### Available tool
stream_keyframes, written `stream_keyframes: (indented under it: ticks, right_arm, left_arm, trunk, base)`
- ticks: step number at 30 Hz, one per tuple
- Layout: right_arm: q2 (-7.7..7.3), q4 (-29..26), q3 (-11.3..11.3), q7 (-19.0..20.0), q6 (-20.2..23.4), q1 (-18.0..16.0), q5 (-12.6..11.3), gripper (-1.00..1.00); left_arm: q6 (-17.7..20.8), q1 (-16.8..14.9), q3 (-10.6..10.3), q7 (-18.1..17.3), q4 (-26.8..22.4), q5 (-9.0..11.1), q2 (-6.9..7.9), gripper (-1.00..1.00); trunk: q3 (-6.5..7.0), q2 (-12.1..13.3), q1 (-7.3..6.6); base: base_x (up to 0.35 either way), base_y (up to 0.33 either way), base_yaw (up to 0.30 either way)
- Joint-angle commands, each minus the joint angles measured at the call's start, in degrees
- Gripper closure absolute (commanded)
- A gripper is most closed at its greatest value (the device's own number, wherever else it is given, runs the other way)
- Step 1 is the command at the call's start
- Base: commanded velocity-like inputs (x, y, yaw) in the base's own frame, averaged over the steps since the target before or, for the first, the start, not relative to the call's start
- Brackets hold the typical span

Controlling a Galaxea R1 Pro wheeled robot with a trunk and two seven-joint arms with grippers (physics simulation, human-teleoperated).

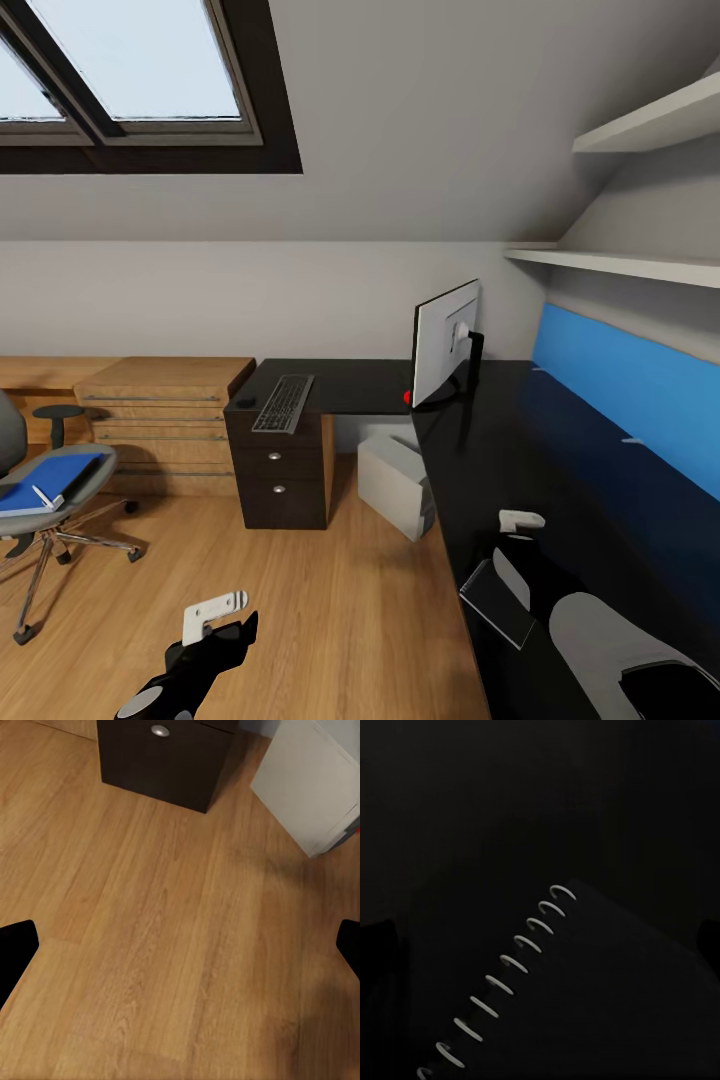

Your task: In the bedroom, organize the workspace by keeping the computer under the desk, ensuring the monitor is on the desk, placing the keyboard on the desk next to the monitor, placing the mouse on the desk next to the keyboard, moving the folder from the swivel chair onto the desk next to the mouse, stacking the notebook on top of the folder with the pen on top of the notebook, and positioning the swivel chair next to the desk.

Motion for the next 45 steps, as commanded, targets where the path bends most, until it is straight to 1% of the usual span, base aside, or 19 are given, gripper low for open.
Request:
stream_keyframes:
  ticks: [1, 11, 18, 33, 35, 38, 45]
  right_arm:
    - [-0.07, -0.1, 0.5, -0.4, 0.5, 0.0, -0.5, -1.0]
    - [-0.11, -0.1, 0.5, -0.4, 1.1, 0.0, -0.5, -1.0]
    - [-0.12, -0.1, 0.5, -0.4, 1.1, -0.1, -0.5, -1.0]
    - [-0.12, -0.1, 0.6, -0.4, 1.1, 0.0, -0.5, -1.0]
    - [-0.12, -0.1, 0.6, -0.4, 1.1, 0.0, -0.5, -1.0]
    - [-0.12, -0.1, 0.6, -0.4, 1.1, 0.0, -0.5, -1.0]
    - [-0.12, -0.2, 0.6, -0.4, 1.1, 0.0, -0.5, -1.0]
  left_arm:
    - [0.2, 0.0, 0.0, 0.5, -0.1, 0.6, -0.01, -1.0]
    - [0.1, 0.0, 0.4, 0.4, -0.1, 0.6, -0.06, -1.0]
    - [0.1, 0.0, 0.4, 0.5, -0.1, 0.6, -0.16, -1.0]
    - [0.2, 0.0, 0.4, 0.5, -0.1, 0.6, -0.02, -1.0]
    - [0.3, 0.0, 1.6, 0.5, 0.0, 0.6, 0.02, -1.0]
    - [0.3, 0.0, 2.5, 0.5, 0.0, 0.7, 0.0, -1.0]
    - [0.3, 0.0, 3.1, 0.5, 0.0, 0.7, -0.03, -1.0]
  trunk:
    - [-0.05, 0.0, 0.0]
    - [-0.05, 0.0, 0.0]
    - [-1.31, -2.8, 1.54]
    - [-1.31, -2.8, 1.54]
    - [-1.31, -2.8, 1.54]
    - [-1.31, -2.8, 1.54]
    - [-1.31, -2.8, 1.54]
  base:
    - [0.0, 0.0, 0.0]
    - [0.0, 0.0, 0.0]
    - [0.0, 0.0, 0.0]
    - [0.0, 0.0, 0.0]
    - [-0.134, 0.0, 0.0]
    - [-0.237, 0.0, 0.0]
    - [-0.283, -0.006, 0.0]
